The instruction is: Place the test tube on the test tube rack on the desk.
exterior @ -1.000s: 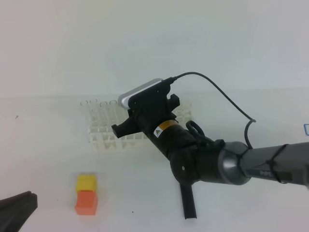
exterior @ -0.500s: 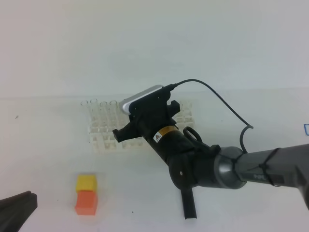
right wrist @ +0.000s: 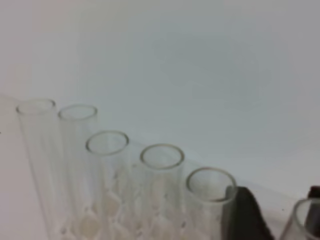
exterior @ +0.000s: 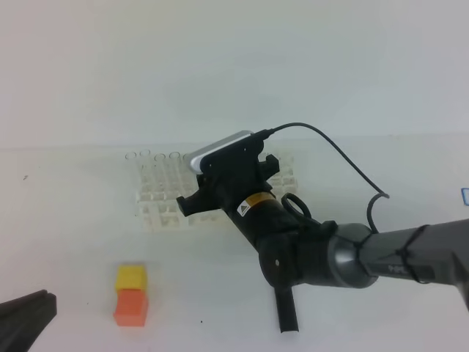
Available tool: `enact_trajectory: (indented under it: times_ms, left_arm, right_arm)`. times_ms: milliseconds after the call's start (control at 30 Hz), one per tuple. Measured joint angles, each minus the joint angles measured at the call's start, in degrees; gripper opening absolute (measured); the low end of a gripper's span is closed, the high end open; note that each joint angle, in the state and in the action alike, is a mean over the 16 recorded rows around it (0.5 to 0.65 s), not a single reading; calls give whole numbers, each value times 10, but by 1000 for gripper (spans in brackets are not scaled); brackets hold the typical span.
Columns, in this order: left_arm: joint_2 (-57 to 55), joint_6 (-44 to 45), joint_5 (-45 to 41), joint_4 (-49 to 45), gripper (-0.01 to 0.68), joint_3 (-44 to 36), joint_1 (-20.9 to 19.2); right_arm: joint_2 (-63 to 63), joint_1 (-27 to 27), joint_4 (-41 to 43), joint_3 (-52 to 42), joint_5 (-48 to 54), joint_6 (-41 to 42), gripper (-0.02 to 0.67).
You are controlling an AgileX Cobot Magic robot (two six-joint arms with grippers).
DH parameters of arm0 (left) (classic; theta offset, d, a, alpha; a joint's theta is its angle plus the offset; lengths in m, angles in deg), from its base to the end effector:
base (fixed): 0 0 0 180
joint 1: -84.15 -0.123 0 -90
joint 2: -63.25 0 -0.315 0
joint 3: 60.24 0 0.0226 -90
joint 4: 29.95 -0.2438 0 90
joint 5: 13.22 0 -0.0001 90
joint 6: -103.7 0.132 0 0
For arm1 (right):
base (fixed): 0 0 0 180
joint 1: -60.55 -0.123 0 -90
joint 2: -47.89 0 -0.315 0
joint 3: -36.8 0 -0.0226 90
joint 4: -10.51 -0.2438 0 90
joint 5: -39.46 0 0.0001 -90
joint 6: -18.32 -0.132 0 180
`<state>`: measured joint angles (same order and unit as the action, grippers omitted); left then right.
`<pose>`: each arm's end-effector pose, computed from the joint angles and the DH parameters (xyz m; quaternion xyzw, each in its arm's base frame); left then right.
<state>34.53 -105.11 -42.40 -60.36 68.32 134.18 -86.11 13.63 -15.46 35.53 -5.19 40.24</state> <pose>0.0784 -0.0427 0.3032 0.2559 0.7530 -0.1715 0.5814 0.3929 0.3607 0.1842 -0.2062 0.6985 0.1485 0.6690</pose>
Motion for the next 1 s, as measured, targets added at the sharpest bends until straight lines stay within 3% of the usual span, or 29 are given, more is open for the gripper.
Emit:
enact_trajectory:
  times_ms: [267, 433, 1000]
  left_arm:
    - [0, 0, 0, 0, -1, 0, 0]
    - [0, 0, 0, 0, -1, 0, 0]
    - [0, 0, 0, 0, -1, 0, 0]
  right_arm:
    - [28, 0, -5, -3, 7, 28, 324]
    - [61, 1, -11, -4, 8, 64, 323]
    - [142, 5, -140, -100, -23, 200, 26]
